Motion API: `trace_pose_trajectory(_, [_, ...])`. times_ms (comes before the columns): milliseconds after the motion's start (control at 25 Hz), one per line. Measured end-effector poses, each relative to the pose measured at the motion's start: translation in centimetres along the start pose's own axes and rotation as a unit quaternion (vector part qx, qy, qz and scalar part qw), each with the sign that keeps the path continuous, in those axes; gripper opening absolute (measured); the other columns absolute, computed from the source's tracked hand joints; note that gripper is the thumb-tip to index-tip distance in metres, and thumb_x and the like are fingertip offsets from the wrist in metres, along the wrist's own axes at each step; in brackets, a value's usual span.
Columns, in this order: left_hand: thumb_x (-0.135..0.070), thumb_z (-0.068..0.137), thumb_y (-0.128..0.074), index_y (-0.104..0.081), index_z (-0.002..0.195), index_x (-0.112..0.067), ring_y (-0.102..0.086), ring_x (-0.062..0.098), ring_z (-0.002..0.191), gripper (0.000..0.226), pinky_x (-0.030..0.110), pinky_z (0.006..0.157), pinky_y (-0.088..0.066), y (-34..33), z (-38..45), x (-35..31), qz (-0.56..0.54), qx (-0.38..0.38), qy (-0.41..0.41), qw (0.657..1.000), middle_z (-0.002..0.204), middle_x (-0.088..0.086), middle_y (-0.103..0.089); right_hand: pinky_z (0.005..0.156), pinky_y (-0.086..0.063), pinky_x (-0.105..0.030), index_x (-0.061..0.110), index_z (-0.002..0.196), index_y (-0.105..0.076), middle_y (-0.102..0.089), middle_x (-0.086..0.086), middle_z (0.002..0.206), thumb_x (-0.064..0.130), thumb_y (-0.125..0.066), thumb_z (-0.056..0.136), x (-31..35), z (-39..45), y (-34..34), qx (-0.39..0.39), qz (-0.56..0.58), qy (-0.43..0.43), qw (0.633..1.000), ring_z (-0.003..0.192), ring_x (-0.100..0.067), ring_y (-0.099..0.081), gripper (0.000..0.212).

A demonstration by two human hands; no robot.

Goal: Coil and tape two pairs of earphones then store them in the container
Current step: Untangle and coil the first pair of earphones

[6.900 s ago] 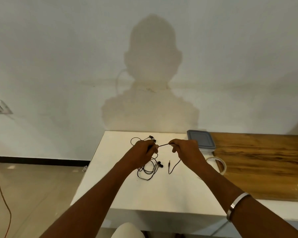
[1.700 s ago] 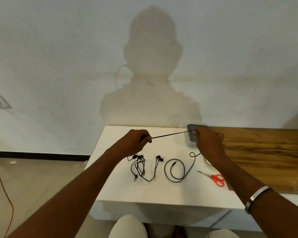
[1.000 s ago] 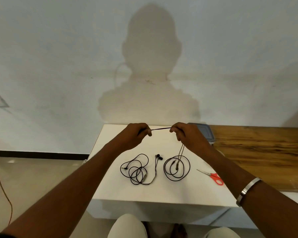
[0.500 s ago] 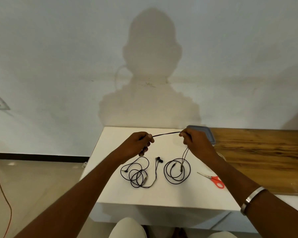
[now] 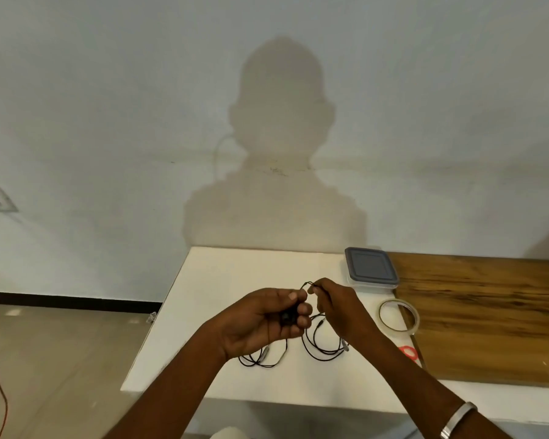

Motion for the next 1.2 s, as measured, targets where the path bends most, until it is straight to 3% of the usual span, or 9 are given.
trace_pose_trajectory(80, [-0.007,0.094,-0.046,-0.065,0.099,-0.003,-0.056,0.013,0.069,0.020,0.022,0.061,-0.051,0.3,0.9,-1.1,-0.036,-0.026,-0.046,0.998,0.095,0.013,-0.063,0.068,-0.049,-0.032,0.020,0.097,-0.060,-0.058,0.009,0.068,0.027,-0.040,0.099,0.3,-0.6,-1.6,0.039,-0.019,0.012,0.999,0.067,-0.013,-0.059,0.021])
trace_pose_trajectory(200, [-0.007,0.092,-0.044,-0.068,0.104,0.000,-0.050,0.011,0.076,0.028,0.020,0.061,-0.049,0.2,2.2,-2.5,-0.037,-0.034,-0.086,0.995,0.106,0.018,-0.061,0.067,-0.047,-0.023,0.016,0.100,-0.063,-0.059,0.012,0.067,0.025,-0.042,0.100,1.5,-1.5,-3.2,0.090,-0.015,0.035,0.995,0.063,-0.006,-0.058,0.023])
trace_pose_trajectory(360, [-0.007,0.100,-0.040,-0.062,0.101,-0.002,-0.070,0.024,0.085,0.023,0.033,0.080,-0.060,2.1,3.7,-3.3,-0.049,-0.119,-0.138,0.982,0.101,0.016,-0.071,0.070,-0.051,-0.029,0.023,0.099,-0.063,-0.060,0.010,0.068,0.031,-0.040,0.100,2.9,-2.2,-3.9,0.160,0.004,0.055,0.986,0.066,-0.011,-0.063,0.024])
trace_pose_trajectory(440, [-0.013,0.103,-0.038,-0.061,0.103,-0.007,-0.070,0.028,0.097,0.023,0.040,0.091,-0.055,3.6,4.0,-3.5,0.027,-0.159,-0.160,0.974,0.103,0.012,-0.072,0.071,-0.053,-0.031,0.027,0.098,-0.063,-0.061,0.012,0.070,0.033,-0.042,0.099,3.8,-2.7,-4.1,0.190,0.006,0.084,0.978,0.066,-0.008,-0.063,0.021])
trace_pose_trajectory(560, [-0.014,0.103,-0.039,-0.061,0.104,-0.011,-0.068,0.019,0.104,0.023,0.032,0.098,-0.047,5.8,3.9,-3.0,0.173,-0.205,-0.164,0.949,0.106,0.008,-0.072,0.071,-0.054,-0.033,0.029,0.098,-0.064,-0.064,0.005,0.073,0.033,-0.044,0.098,4.8,-3.3,-3.6,0.210,0.011,0.113,0.971,0.066,-0.010,-0.063,0.021])
trace_pose_trajectory(760, [-0.011,0.103,-0.039,-0.065,0.108,-0.011,-0.068,0.017,0.100,0.026,0.034,0.104,-0.043,7.8,3.2,-1.5,0.299,-0.202,-0.147,0.921,0.094,0.007,-0.069,0.066,-0.050,-0.041,0.031,0.091,-0.066,-0.064,-0.010,0.073,0.031,-0.049,0.096,5.6,-2.7,-1.5,0.169,0.053,0.127,0.976,0.065,-0.027,-0.059,0.018])
trace_pose_trajectory(880, [-0.013,0.103,-0.039,-0.068,0.104,-0.012,-0.067,0.014,0.101,0.029,0.030,0.100,-0.042,8.3,3.2,-0.6,0.361,-0.186,-0.098,0.909,0.094,0.007,-0.071,0.061,-0.051,-0.038,0.027,0.091,-0.065,-0.065,-0.009,0.072,0.030,-0.052,0.094,5.6,-2.1,-0.2,0.134,0.078,0.127,0.980,0.061,-0.024,-0.058,0.013])
trace_pose_trajectory(1000, [-0.009,0.102,-0.034,-0.066,0.094,-0.010,-0.069,0.008,0.085,0.033,0.028,0.088,-0.041,7.8,2.9,0.6,0.334,-0.154,-0.049,0.928,0.080,0.001,-0.070,0.056,-0.050,-0.035,0.023,0.093,-0.064,-0.062,-0.001,0.066,0.027,-0.054,0.094,5.2,-1.0,1.0,0.088,0.065,0.112,0.988,0.057,-0.019,-0.057,0.011])
trace_pose_trajectory(1200, [-0.018,0.100,-0.037,-0.063,0.093,-0.003,-0.064,0.024,0.079,0.031,0.032,0.089,-0.049,6.0,3.1,1.7,0.218,-0.099,-0.037,0.970,0.075,0.004,-0.062,0.057,-0.045,-0.022,0.026,0.089,-0.060,-0.059,0.006,0.063,0.027,-0.055,0.094,4.3,0.2,1.8,0.031,0.044,0.090,0.995,0.057,-0.015,-0.057,0.007])
Point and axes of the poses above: each hand's wrist, its own z-axis towards the middle knuckle, its own y-axis out of the back of the hand, x = y × z, the point moved 7 cm from there along z, towards the middle knuckle
